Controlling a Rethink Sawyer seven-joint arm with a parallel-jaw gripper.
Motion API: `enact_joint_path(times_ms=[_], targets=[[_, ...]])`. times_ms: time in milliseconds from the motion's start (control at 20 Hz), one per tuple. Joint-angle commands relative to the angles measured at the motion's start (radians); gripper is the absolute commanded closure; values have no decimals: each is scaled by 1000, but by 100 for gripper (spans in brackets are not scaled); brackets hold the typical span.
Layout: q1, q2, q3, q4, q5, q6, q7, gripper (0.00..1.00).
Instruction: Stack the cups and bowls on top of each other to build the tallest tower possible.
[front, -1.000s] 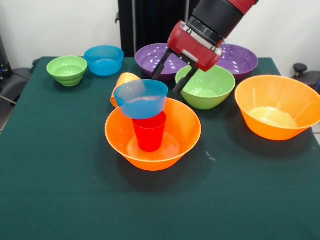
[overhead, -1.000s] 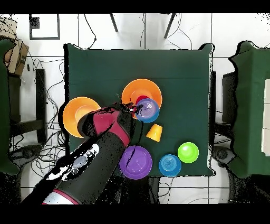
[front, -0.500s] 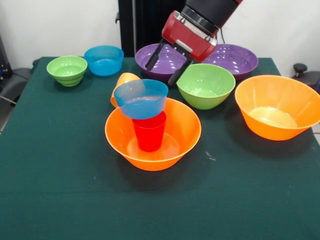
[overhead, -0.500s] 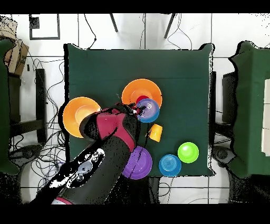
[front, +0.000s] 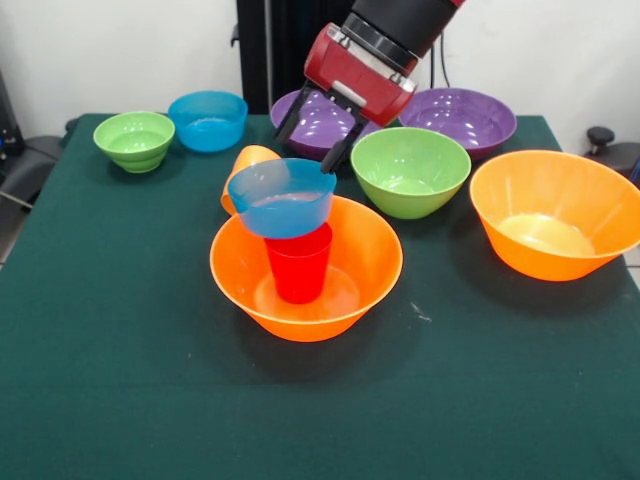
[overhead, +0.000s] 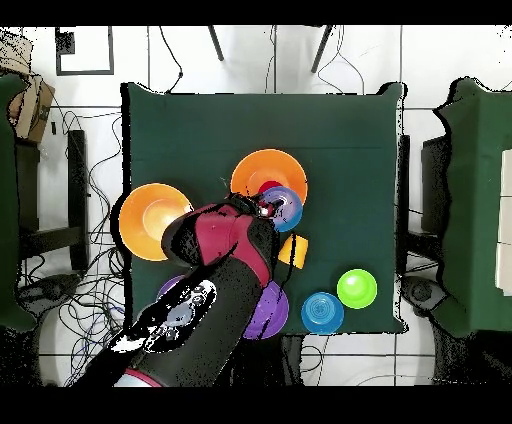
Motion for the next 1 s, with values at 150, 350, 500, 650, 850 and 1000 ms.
enact_joint_path(times_ms=[150, 350, 500, 650, 850, 1000], targets=[[-21, 63, 180, 6, 16, -71, 134, 0], [-23, 66, 182, 6, 17, -76, 133, 0], [-21, 66, 182, 7, 20, -72, 134, 0], [-21, 65, 185, 7, 23, -69, 135, 0], [-28, 68, 195, 8, 21, -81, 134, 0], [-33, 84, 198, 4, 20, -101, 139, 0]])
